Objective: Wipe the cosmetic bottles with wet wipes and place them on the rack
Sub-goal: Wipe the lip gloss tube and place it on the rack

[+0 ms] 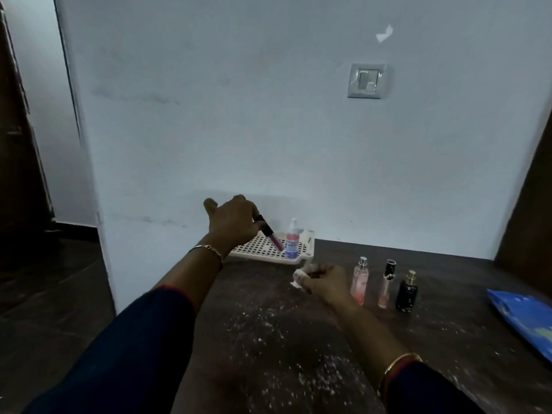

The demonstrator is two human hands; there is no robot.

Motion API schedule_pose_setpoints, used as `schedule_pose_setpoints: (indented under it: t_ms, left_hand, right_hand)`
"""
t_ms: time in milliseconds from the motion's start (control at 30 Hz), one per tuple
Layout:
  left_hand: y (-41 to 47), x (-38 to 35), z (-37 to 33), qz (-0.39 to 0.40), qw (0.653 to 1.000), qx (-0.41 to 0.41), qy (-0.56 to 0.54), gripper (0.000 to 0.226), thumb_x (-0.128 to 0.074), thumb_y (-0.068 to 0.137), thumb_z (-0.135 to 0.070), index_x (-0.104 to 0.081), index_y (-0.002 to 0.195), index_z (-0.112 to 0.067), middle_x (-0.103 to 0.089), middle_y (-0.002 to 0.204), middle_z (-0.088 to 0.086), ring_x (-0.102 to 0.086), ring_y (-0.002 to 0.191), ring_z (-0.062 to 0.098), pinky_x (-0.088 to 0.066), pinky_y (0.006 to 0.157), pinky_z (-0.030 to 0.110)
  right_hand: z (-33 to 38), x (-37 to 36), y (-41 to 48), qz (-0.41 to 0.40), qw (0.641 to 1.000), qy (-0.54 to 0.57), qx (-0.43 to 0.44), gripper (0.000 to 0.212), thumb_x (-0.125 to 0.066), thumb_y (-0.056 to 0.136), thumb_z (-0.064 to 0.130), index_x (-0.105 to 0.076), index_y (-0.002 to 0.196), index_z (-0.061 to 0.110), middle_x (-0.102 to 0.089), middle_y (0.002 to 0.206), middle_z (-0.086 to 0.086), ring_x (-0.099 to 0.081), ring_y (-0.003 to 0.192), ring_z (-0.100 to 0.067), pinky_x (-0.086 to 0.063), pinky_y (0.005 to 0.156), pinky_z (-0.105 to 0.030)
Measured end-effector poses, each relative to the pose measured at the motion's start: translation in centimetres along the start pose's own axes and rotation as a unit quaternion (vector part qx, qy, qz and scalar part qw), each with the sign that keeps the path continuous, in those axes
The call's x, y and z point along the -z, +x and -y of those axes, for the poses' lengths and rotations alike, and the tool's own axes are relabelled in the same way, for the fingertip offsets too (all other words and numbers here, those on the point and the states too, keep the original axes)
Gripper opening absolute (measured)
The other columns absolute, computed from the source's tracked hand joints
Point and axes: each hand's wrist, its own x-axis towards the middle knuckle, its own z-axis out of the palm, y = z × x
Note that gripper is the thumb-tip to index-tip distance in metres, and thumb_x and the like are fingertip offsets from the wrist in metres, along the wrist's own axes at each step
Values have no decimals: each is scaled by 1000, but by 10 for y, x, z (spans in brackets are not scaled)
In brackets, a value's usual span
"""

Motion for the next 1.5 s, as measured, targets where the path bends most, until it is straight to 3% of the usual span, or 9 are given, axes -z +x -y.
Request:
schedule_pose_setpoints:
  t_ms: [167, 333, 633, 800, 1067, 1233, 1400, 1500]
  left_hand:
    - [36, -42, 2, 31, 994, -43, 91, 20, -56, 88, -38, -66, 103, -30, -55, 110, 0, -61, 98, 21, -17, 101, 51]
    - [61, -73, 2, 37, 991, -68, 106, 19, -52, 90, -34, -63, 105, -35, -55, 113, -1, -57, 104, 22, -17, 99, 51]
    - [81, -91, -4, 74, 985, -86, 132, 23, -51, 91, -41, -61, 111, -37, -53, 122, 1, -54, 111, 25, -17, 101, 52]
    - [85, -98, -9, 108, 984, -89, 112, 22, -52, 89, -44, -61, 109, -38, -53, 122, 0, -56, 107, 23, -19, 98, 50]
    - [91, -88, -9, 116, 985, -83, 94, 22, -57, 85, -49, -63, 103, -36, -55, 118, -3, -57, 106, 20, -19, 97, 47]
    - [92, -82, -9, 118, 987, -81, 74, 29, -57, 85, -52, -60, 110, -38, -55, 118, -4, -55, 109, 19, -18, 98, 47]
    - [91, -62, -22, 104, 991, -72, 45, 37, -56, 85, -51, -54, 121, -40, -55, 120, -2, -53, 115, 20, -18, 100, 48]
    - [84, -46, -42, 82, 993, -81, 15, 41, -59, 83, -52, -53, 122, -38, -57, 118, -3, -52, 115, 19, -19, 99, 47]
  right_hand:
    - [-14, 0, 18, 5, 999, -48, 3, 14, -76, 73, 0, -67, 73, 11, -71, 78, -9, -67, 76, -20, -56, 76, -35]
    - [-22, -1, 36, 1, 998, -60, 6, 11, -78, 72, 4, -69, 76, 8, -73, 80, -11, -69, 77, -21, -58, 77, -37]
    - [-29, -9, 50, 24, 998, -60, 19, 12, -78, 73, 4, -68, 72, 11, -72, 78, -10, -66, 70, -15, -54, 66, -26]
    - [-33, -5, 58, 14, 996, -86, 21, 10, -80, 71, 6, -70, 73, 10, -73, 79, -11, -67, 71, -15, -58, 72, -31]
    - [-35, 3, 62, 17, 997, -71, 19, 11, -80, 70, 5, -71, 77, 4, -72, 80, -15, -66, 71, -18, -55, 69, -32]
    - [-33, 4, 55, 20, 998, -64, 19, 9, -78, 72, 3, -70, 76, 3, -72, 81, -14, -66, 73, -20, -56, 72, -34]
    - [-25, 14, 39, 23, 998, -65, 4, 12, -77, 75, 6, -67, 74, 13, -71, 79, -7, -67, 75, -14, -56, 67, -25]
    - [-23, 26, 25, 20, 997, -69, 5, 12, -76, 75, 6, -68, 83, 4, -71, 82, -11, -66, 71, -13, -54, 61, -20]
